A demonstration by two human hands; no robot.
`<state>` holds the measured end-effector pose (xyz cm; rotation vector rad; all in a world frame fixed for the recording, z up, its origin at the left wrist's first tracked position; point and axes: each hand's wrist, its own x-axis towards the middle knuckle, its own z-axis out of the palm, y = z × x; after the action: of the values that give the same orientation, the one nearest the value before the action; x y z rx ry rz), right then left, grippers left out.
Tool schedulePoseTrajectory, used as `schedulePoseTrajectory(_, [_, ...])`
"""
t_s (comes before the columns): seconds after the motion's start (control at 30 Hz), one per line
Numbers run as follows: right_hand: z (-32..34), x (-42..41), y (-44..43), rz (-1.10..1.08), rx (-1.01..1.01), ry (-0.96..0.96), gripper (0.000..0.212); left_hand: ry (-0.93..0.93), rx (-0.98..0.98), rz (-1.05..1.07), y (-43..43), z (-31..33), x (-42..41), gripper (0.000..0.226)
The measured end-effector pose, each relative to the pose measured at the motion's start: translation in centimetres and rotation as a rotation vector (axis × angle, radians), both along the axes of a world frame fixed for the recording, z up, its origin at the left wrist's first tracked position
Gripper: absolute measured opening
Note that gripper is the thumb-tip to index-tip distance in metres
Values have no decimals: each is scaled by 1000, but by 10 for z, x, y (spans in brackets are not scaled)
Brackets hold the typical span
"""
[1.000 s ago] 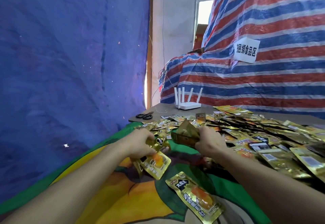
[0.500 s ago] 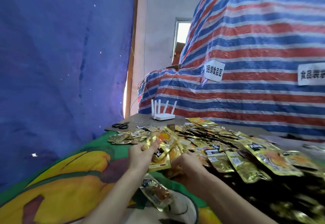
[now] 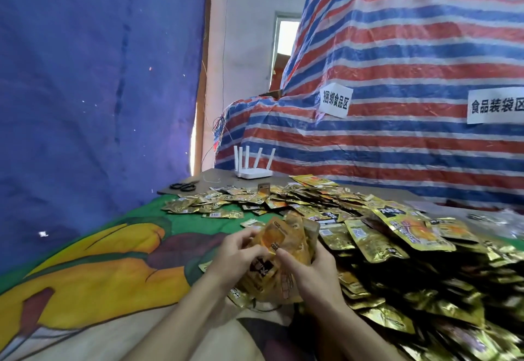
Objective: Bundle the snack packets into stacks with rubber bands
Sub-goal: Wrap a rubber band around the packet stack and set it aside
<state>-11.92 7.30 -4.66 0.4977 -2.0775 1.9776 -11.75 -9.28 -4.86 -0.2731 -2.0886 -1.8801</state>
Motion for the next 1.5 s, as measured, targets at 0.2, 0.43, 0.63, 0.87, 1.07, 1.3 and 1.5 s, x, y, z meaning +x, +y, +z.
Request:
schedulePoseTrajectory(0.2, [-1,-3,8,46,-59,-38,22,-57,-22,-31,0,0,0,29])
schedulePoseTrajectory(0.43, [-1,-4,5,-10,-100,-64,10,-170,516,-33,-8,10,3,38])
schedulePoseTrajectory(0.63, [-2,-7,6,21,-199,-91,20,-190,448,-189,7,0,-2,31])
schedulePoseTrajectory(0.87, [-1,-8,-5,76,-291,-130,34,-66,105,-35,40,-12,-6,31])
schedulePoseTrajectory(1.07, [-5,-7,-14,24,-350,-48,54,-125,-77,-136,50,-16,0,33])
schedulePoseTrajectory(1.3, [-1,-4,-12,55,-292,-11,59,31,-51,-19,42,-19,0,52])
schedulePoseTrajectory(1.5, [9,3,-8,69,-241,-142,64,126,-32,-120,42,-16,3,36])
